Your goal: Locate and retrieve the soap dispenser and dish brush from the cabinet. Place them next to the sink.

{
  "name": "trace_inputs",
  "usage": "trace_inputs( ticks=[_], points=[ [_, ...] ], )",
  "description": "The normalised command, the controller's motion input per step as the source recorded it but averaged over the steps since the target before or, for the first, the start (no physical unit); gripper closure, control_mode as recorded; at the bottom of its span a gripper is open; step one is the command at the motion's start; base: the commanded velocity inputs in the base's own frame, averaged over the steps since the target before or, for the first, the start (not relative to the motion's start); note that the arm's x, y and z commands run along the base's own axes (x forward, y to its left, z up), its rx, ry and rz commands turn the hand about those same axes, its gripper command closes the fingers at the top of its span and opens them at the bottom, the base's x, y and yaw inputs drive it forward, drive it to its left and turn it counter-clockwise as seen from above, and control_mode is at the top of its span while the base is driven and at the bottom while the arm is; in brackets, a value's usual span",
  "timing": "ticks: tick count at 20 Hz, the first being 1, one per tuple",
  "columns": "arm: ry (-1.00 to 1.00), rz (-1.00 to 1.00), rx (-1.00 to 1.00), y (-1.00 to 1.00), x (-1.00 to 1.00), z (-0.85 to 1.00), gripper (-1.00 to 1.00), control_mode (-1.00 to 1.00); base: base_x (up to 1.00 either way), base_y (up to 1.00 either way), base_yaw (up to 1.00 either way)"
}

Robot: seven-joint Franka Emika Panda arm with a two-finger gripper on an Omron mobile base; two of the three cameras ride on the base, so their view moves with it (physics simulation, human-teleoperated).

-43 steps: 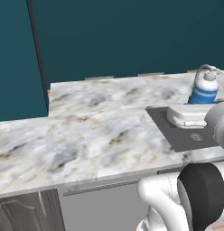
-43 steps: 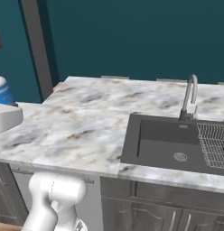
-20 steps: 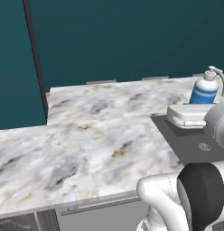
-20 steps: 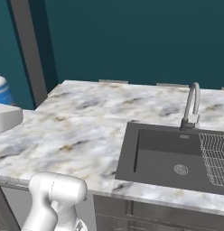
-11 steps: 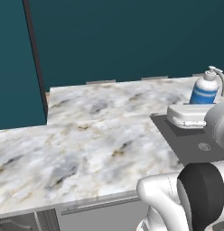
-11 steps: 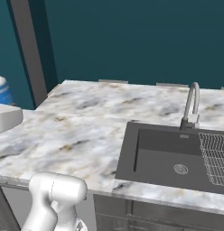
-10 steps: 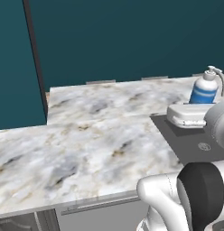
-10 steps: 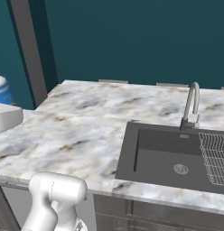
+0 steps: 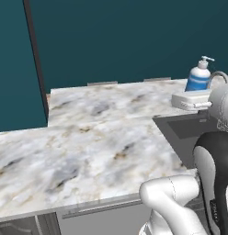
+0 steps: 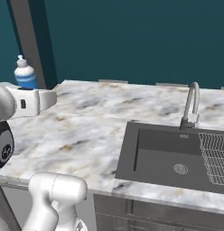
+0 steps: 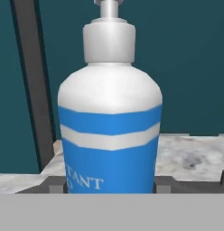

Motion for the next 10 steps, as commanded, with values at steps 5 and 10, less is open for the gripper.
trace_inputs(
  ticks=[5,10],
  points=[
    [0.00,0.27,-0.03,-0.23,0.93,-0.48,1.00,-1.00,0.00,0.00,0.00],
    [0.00,0.29,-0.05,-0.30,0.80,-0.52,1.00,-1.00,0.00,0.00,0.00]
  ],
)
